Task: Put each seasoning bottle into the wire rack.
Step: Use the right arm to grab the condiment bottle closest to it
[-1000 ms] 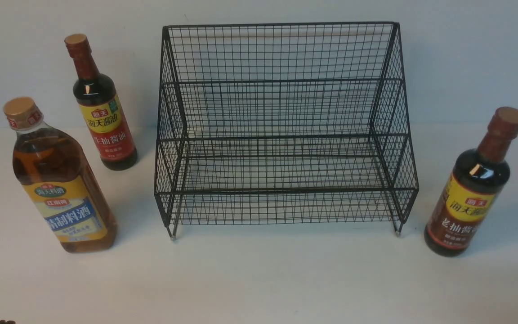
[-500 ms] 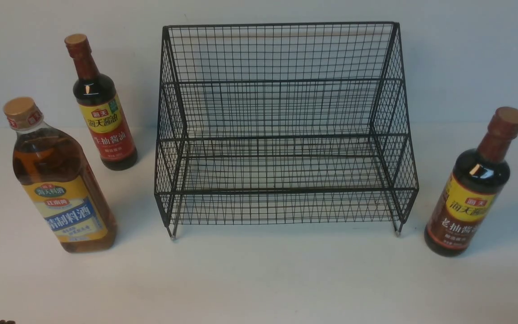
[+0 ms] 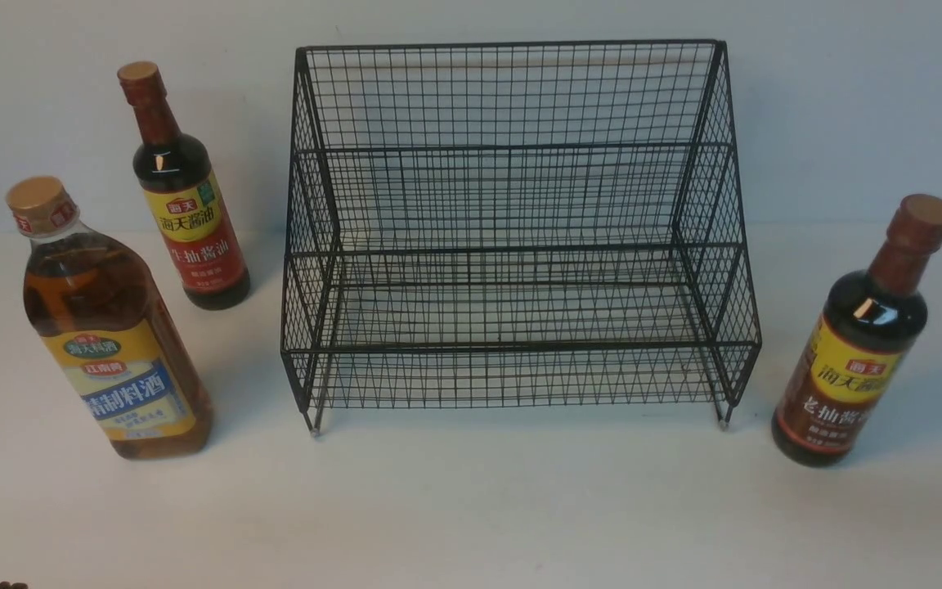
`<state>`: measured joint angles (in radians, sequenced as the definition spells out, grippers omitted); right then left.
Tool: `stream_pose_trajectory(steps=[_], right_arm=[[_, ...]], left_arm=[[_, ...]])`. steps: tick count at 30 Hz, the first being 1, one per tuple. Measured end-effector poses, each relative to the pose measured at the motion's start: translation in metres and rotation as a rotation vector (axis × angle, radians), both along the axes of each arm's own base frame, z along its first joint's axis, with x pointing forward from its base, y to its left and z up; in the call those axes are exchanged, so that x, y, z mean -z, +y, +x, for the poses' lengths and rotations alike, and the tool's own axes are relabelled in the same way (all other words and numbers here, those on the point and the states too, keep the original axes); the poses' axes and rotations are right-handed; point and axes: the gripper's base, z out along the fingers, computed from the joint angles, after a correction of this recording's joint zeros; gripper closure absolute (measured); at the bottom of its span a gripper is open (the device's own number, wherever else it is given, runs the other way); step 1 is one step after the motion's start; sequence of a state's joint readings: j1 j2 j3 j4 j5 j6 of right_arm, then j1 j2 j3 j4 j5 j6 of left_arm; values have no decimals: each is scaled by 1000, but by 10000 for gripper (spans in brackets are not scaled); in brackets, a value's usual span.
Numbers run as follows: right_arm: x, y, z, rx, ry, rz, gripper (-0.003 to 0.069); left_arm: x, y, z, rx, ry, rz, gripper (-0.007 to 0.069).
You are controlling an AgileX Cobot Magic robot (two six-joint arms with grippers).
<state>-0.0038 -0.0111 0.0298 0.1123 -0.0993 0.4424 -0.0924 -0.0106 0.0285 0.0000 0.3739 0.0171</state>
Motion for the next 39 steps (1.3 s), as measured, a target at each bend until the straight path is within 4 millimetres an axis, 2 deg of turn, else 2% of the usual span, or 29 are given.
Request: stream_pose_trajectory(steps=[6, 11, 15, 18, 19, 20, 21, 22, 27, 32, 34, 37, 39], right_arm=[[-4, -1, -1, 7, -43, 2, 673], [-19, -2, -7, 23, -199, 3, 673], [-62, 1, -13, 30, -282, -95, 673], [-104, 6, -2, 36, -270, -260, 673], [-109, 6, -2, 37, -277, -270, 673], [-122, 9, 14, 29, -233, -342, 673], [-126, 9, 15, 29, -236, -349, 673], [-134, 11, 32, 16, -185, -392, 673], [-147, 13, 81, -18, -56, -447, 656], [-141, 12, 120, -42, 67, -423, 575], [-138, 12, 127, -50, 93, -409, 544], [-125, 12, 144, -66, 162, -393, 448], [-116, 12, 154, -78, 206, -383, 359]], left_arm=[[0, 0, 0, 0, 0, 0, 629], [0, 0, 0, 0, 0, 0, 629], [0, 0, 0, 0, 0, 0, 629], [0, 0, 0, 0, 0, 0, 629], [0, 0, 0, 0, 0, 0, 629], [0, 0, 0, 0, 0, 0, 629], [0, 0, 0, 0, 0, 0, 629], [0, 0, 0, 0, 0, 0, 629], [0, 0, 0, 0, 0, 0, 629], [0, 0, 0, 0, 0, 0, 629], [0, 0, 0, 0, 0, 0, 629], [0, 0, 0, 0, 0, 0, 629], [0, 0, 0, 0, 0, 0, 629]])
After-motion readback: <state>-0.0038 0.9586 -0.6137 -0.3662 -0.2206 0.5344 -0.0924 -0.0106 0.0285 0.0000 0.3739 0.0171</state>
